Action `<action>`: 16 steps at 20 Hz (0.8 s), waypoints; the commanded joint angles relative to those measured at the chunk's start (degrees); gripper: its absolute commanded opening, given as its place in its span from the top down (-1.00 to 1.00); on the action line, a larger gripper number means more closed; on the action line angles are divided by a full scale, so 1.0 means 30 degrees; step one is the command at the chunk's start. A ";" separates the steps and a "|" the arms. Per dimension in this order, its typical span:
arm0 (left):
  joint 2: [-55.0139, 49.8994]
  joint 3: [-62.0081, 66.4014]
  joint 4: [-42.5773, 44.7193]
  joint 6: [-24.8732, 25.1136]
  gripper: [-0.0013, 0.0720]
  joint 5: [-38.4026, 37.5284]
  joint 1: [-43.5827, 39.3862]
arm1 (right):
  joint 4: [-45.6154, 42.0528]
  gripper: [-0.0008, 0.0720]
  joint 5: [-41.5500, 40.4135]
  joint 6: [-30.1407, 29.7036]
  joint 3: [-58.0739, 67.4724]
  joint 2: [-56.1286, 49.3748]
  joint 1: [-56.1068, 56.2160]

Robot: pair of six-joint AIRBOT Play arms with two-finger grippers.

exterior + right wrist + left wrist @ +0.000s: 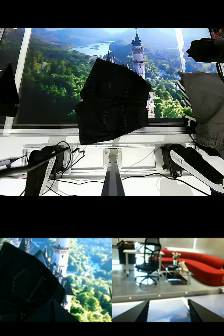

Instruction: Fold the clothes and pants, and hang the long-sleeved shirts on hangers.

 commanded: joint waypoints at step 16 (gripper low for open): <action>0.0007 0.0007 -0.0073 0.0000 -0.55 0.0066 0.0022 | -0.0117 0.88 -0.1035 -0.0058 0.0000 -0.0015 0.0022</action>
